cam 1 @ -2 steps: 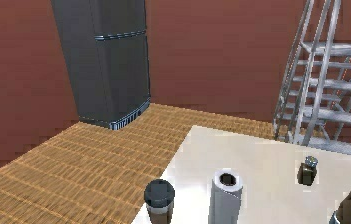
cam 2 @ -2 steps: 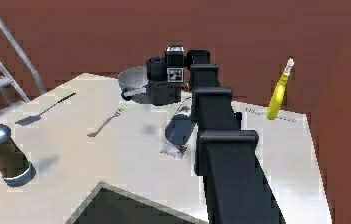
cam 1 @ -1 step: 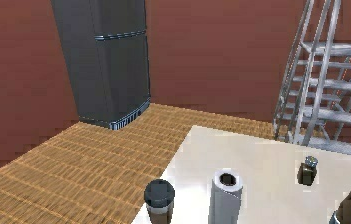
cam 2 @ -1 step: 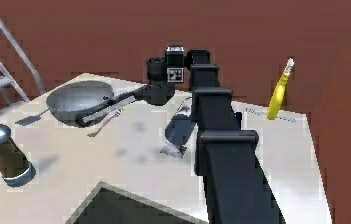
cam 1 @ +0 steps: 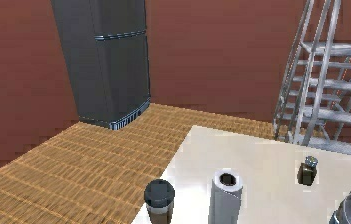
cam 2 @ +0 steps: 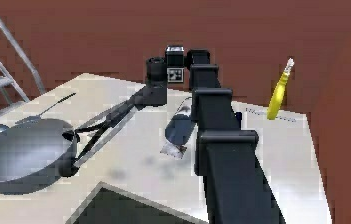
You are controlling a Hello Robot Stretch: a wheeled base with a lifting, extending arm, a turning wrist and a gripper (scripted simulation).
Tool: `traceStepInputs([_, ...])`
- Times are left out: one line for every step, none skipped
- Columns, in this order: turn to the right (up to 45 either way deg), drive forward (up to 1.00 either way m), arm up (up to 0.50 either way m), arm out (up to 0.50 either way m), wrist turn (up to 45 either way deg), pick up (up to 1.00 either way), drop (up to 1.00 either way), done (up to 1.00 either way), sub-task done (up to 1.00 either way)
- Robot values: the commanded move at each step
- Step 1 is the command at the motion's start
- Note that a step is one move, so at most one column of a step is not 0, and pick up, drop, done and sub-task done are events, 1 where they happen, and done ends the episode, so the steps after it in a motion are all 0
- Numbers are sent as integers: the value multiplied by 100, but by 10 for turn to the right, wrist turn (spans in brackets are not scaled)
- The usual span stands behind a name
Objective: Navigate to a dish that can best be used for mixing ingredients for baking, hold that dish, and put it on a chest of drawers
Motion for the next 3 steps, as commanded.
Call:
traceStepInputs([0, 0, 0, 0, -180, 0, 0, 0, 0])
traceStepInputs([0, 0, 0, -28, 0, 0, 0, 0, 0])
traceStepInputs([-450, 0, 0, 0, 0, 0, 0, 0, 0])
